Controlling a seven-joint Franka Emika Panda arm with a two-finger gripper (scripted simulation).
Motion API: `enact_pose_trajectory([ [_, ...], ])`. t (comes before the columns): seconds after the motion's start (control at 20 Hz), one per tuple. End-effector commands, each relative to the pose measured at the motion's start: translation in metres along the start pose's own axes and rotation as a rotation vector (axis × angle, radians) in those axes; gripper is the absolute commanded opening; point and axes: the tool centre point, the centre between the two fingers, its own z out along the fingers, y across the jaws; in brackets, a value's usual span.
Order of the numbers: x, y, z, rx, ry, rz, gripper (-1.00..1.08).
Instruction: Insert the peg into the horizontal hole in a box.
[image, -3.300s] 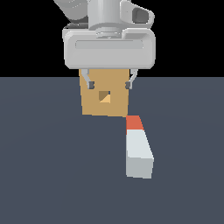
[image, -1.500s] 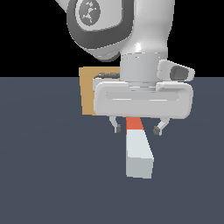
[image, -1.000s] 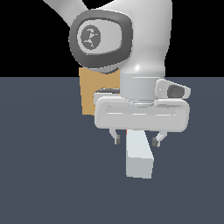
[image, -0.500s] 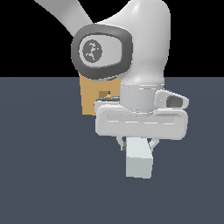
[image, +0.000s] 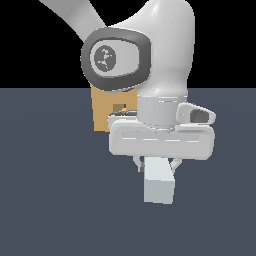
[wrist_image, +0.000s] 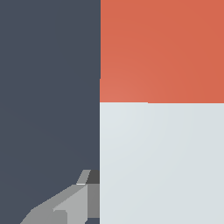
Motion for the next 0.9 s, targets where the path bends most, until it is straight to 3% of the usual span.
enact_pose_trajectory([
  [0.0, 0.001, -0.001, -0.001, -0.001, 0.000, 0.000, -1.00],
  [0.45, 0.013, -0.019, -0.010, -0.001, 0.000, 0.006, -1.00],
  [0.85, 0.041, -0.056, -0.029, -0.001, 0.000, 0.019, -1.00],
])
